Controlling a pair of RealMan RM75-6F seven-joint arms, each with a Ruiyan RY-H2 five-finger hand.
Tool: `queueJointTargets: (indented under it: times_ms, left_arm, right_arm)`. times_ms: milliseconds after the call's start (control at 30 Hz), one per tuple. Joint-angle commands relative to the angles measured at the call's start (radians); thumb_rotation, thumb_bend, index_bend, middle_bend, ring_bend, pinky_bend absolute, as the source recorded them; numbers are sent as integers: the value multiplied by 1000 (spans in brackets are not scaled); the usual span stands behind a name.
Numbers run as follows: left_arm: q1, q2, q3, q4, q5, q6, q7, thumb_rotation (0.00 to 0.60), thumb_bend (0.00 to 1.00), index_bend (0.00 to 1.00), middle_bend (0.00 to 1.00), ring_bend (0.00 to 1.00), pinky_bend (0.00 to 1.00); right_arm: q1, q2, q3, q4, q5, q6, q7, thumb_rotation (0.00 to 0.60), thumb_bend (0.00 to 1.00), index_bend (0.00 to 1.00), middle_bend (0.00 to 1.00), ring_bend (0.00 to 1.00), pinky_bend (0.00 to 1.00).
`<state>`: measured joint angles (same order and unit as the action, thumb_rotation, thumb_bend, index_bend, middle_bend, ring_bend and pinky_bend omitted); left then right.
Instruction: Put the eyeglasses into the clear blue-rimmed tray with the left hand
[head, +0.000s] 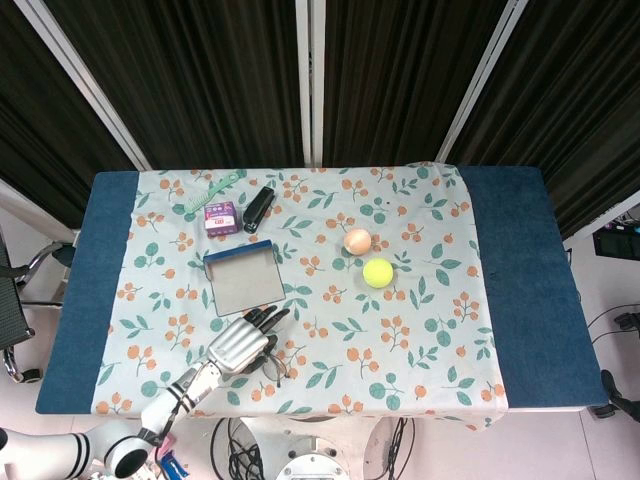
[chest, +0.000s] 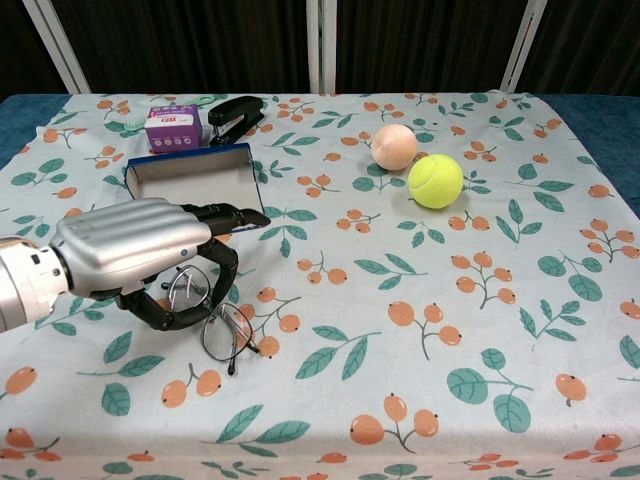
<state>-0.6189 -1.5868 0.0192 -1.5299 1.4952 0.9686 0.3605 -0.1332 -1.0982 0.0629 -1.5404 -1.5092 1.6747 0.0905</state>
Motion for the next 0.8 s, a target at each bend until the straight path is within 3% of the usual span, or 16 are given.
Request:
queueJointTargets:
  times_ms: [33,400,633,800]
  left_arm:
    - [1,-2,-1,-2,-1,4,-6,600,355,549,24,35,186]
    - [3,0,-24,-15,-48,7,-8,600,364,594,40,36,186]
    - [1,36,-78,-76,-121,29,51,600,392,602,41,35,186]
    - [-6,47,-134,-115,-244,48,165,600,417,615,40,35,186]
  right_arm:
    - [1,-1,0,2,1,-2,2,600,242,0,0,0,0]
    - [-1,0,1,-1,2,0,-1,600,242,0,0,0,0]
    - [0,1,2,-4,3,-2,0,600,242,0,0,0,0]
    - [3,3,3,-10,1,-4,-3,600,243,0,0,0,0]
